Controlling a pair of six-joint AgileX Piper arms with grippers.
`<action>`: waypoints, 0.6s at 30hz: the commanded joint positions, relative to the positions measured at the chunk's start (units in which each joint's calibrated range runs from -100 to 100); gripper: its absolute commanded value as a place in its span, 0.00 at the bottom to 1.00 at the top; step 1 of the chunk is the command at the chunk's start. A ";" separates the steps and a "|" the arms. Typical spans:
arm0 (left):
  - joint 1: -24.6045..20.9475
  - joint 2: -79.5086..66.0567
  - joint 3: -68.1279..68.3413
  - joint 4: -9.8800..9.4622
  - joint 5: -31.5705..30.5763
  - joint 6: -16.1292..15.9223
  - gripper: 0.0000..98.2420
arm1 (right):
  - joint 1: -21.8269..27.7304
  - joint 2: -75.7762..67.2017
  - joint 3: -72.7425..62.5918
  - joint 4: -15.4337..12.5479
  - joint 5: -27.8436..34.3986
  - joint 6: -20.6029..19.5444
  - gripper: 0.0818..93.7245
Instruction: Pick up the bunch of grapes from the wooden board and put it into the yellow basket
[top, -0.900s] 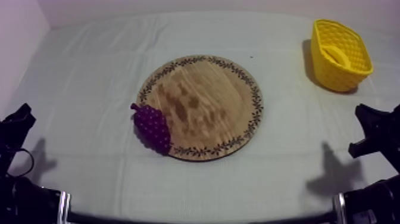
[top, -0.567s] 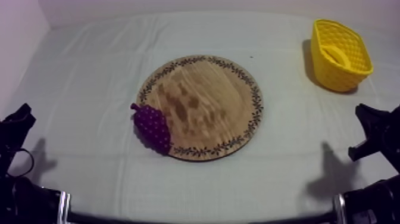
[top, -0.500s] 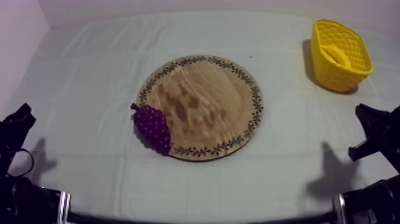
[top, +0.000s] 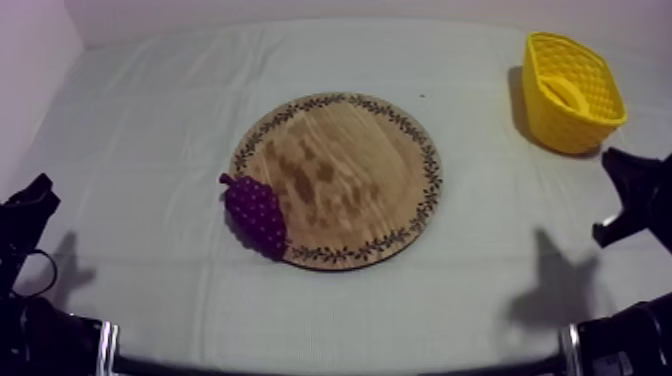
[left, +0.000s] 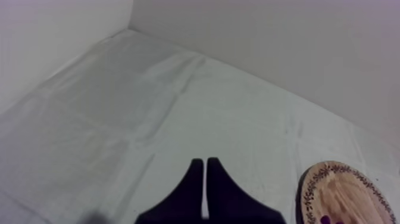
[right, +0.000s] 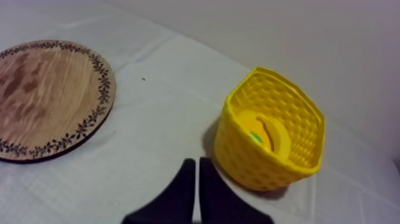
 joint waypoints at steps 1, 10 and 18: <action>-0.01 0.03 0.04 0.01 0.03 0.00 0.00 | 0.30 8.95 -8.58 0.17 1.84 -2.86 0.00; -0.01 0.03 0.04 0.01 0.03 0.00 0.00 | -0.01 32.52 -46.96 -2.16 22.47 -6.45 0.00; -0.01 0.03 0.04 0.01 0.03 0.00 0.00 | -4.37 51.15 -73.63 -4.09 42.22 -9.17 0.00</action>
